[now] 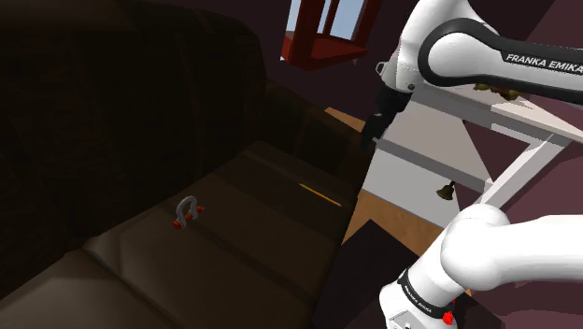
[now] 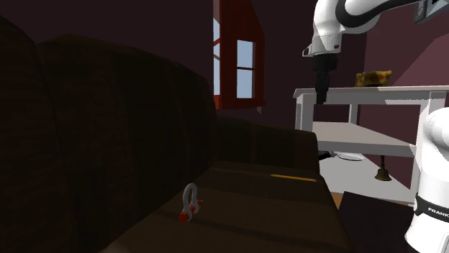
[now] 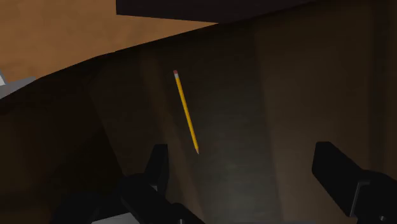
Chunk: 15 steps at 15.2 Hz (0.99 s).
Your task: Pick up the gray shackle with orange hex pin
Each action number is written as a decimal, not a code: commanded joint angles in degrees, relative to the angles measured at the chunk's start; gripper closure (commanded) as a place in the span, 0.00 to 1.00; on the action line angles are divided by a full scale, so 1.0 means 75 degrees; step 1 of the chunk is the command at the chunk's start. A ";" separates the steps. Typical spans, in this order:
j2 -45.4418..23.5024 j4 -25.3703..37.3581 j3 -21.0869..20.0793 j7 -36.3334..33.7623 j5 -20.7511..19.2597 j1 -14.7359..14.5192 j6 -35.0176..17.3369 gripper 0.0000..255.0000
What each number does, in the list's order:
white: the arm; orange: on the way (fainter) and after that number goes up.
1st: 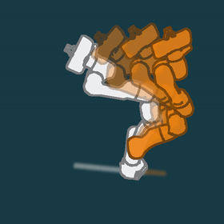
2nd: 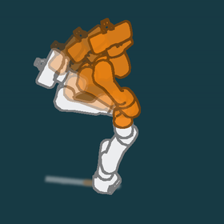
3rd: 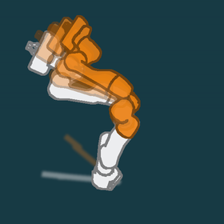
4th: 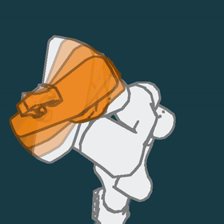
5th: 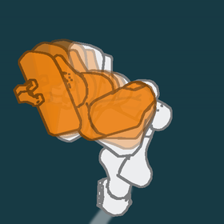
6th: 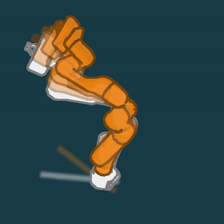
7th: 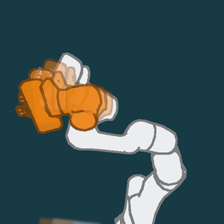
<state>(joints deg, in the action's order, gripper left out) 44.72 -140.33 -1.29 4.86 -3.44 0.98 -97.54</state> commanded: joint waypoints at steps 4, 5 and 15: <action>-0.0334 -0.0219 -0.0311 -0.0278 0.0205 -0.0198 -0.0731 0.00; -0.0465 -0.0273 -0.0416 -0.0371 0.0265 -0.0262 -0.0978 0.00; -0.2262 -0.0273 -0.1537 -0.1334 0.0541 -0.0726 -0.3399 0.00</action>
<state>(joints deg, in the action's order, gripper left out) 29.15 -142.03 -11.64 -3.97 0.48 -4.03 -120.75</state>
